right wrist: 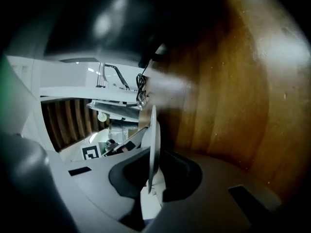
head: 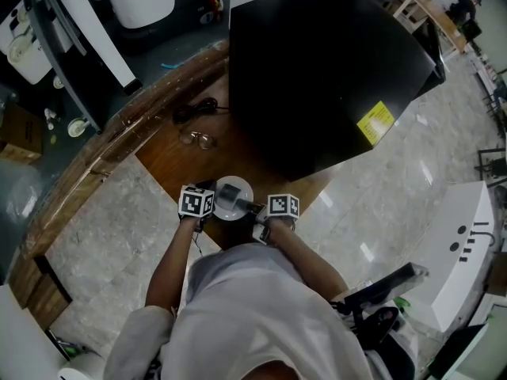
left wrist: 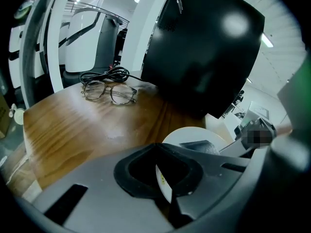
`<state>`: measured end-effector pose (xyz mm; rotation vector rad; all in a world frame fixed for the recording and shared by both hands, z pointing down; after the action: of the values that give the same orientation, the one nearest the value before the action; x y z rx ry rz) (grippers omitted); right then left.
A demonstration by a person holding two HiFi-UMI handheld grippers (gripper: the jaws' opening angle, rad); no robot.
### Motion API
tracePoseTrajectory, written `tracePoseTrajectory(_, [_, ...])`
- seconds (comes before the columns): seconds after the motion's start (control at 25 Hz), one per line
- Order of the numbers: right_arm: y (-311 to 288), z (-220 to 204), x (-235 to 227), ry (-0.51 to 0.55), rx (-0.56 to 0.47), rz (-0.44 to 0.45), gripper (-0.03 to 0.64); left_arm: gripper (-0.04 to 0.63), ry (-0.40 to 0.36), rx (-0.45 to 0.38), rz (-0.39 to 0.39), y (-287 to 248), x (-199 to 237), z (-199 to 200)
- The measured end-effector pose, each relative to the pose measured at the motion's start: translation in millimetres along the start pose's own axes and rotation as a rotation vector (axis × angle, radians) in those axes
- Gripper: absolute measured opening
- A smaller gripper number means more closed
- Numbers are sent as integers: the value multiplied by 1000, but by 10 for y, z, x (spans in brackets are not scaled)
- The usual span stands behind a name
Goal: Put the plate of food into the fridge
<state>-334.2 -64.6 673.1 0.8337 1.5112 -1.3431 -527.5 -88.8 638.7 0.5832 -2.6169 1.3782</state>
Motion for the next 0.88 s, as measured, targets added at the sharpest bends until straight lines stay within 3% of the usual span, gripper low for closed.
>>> tracePoseTrajectory(0.2, [32,7,-17,-36,-33,72,34,18,-35,-12,24,28,-33,-53])
tracePoseTrajectory(0.56, [52,-33,17,28,-11,66,34,18,-48,20,14,114,-48,-81])
tracePoseTrajectory(0.88, [186,-107,-45,-11,-52,76,32,18,-43,17,1,212,-181,-173])
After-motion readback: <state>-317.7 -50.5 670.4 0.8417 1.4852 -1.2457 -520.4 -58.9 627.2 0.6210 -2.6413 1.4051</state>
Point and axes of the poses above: the fingertips, and each gripper's own axes: y backward along the fingers, x to its left, z out of its top, the point moved 8 cm from there along y, backward along the fingers, and after that the axes turned 1 degree about x, right-handed, at the moved point
